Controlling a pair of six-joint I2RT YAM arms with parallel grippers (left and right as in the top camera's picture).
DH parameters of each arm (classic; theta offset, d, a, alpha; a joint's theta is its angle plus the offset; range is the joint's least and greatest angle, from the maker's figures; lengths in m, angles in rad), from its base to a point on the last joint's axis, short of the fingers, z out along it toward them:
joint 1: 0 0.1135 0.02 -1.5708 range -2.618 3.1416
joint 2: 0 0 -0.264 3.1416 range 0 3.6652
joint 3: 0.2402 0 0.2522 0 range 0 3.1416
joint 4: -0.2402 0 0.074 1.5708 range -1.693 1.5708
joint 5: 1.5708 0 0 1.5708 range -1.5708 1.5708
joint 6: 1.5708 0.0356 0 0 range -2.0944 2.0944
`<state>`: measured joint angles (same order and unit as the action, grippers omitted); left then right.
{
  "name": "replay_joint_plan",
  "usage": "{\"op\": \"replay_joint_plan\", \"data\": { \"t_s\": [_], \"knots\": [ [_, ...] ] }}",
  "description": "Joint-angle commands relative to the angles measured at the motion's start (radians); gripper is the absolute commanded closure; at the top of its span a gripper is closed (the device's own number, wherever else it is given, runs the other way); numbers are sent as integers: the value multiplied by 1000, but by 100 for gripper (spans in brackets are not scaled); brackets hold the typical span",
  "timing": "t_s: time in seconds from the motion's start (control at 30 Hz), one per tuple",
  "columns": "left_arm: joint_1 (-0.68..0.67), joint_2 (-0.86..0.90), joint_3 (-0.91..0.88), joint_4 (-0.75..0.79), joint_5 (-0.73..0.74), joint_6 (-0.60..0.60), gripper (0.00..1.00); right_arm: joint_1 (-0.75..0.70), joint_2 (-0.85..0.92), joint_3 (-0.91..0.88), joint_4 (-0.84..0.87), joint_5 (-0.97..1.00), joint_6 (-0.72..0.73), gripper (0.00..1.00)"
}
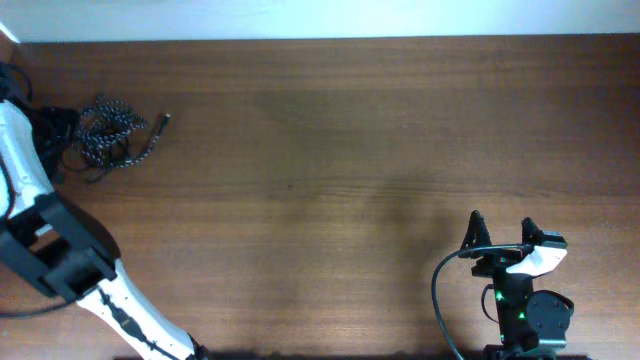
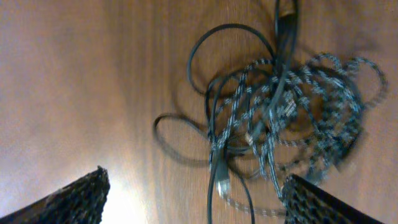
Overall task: Untangle cables
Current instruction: 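Reach the left gripper to the tangled braided cable bundle at upper left, then grasp the braided cable bundle with the left gripper and lift it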
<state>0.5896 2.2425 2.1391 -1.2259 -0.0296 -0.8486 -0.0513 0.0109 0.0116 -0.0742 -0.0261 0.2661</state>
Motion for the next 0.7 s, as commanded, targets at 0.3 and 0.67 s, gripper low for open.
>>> {"op": "replay_joint_plan", "data": {
  "t_s": [0.3, 0.67],
  "knots": [
    [-75, 273, 4, 283, 68, 110, 100, 5, -7, -6, -2, 1, 0, 1],
    [-39, -167, 24, 183, 300, 309, 100, 5, -7, -6, -2, 1, 0, 1]
  ]
}}
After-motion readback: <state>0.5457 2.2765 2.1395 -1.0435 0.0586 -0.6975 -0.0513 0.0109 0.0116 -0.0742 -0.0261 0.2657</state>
